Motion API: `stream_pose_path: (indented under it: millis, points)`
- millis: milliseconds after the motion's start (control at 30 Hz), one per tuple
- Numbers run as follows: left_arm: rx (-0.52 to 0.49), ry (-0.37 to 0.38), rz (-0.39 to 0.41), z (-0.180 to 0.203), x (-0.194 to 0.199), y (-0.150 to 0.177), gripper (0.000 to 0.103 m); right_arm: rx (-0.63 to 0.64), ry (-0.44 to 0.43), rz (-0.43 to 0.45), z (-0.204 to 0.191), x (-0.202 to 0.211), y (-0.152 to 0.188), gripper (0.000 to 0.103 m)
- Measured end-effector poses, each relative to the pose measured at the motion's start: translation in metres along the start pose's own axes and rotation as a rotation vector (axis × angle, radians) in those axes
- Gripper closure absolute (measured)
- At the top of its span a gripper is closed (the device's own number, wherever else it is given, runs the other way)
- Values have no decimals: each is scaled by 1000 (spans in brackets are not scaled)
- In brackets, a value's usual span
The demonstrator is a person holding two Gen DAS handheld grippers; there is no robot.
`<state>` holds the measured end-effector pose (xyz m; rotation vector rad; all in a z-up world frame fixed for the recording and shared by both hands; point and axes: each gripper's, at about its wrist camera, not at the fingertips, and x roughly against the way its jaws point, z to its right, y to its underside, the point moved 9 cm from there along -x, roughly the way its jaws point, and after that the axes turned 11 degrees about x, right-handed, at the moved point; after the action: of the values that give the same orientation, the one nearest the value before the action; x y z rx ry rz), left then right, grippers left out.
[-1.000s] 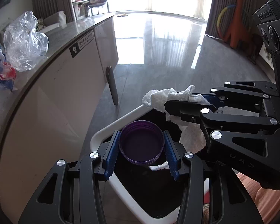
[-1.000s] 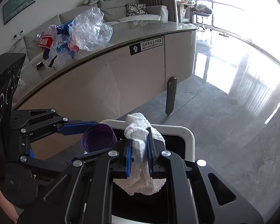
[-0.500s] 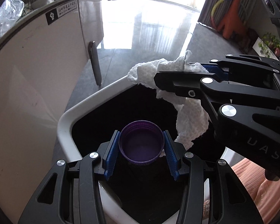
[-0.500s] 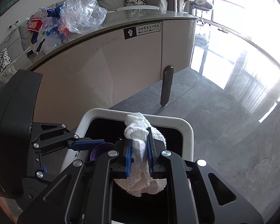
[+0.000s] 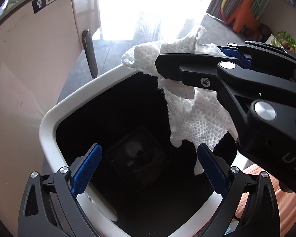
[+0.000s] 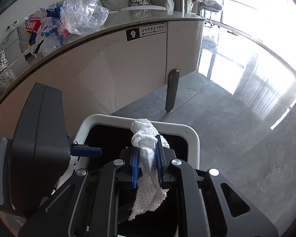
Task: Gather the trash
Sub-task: 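Open the left gripper to drop the purple cap into the bin, then lower the white tissue into the bin and open the right gripper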
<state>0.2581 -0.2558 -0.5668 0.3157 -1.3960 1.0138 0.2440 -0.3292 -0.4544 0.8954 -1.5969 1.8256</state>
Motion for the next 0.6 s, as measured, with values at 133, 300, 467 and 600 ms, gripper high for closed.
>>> stream_pose_path:
  millis: [133, 300, 467, 600]
  points:
    - [0, -19, 36, -3, 12, -6, 6, -3, -2, 12, 0, 3, -2, 86]
    - [-11, -76, 89, -17, 35, -7, 6, 2, -7, 25, -2, 6, -5, 86]
    - [-24, -128, 136, -27, 68, -5, 6, 14, -13, 16, -7, 3, -3, 86]
    - [-55, -164, 170, -29, 88, -4, 6, 20, -33, -8, -15, -5, 0, 86]
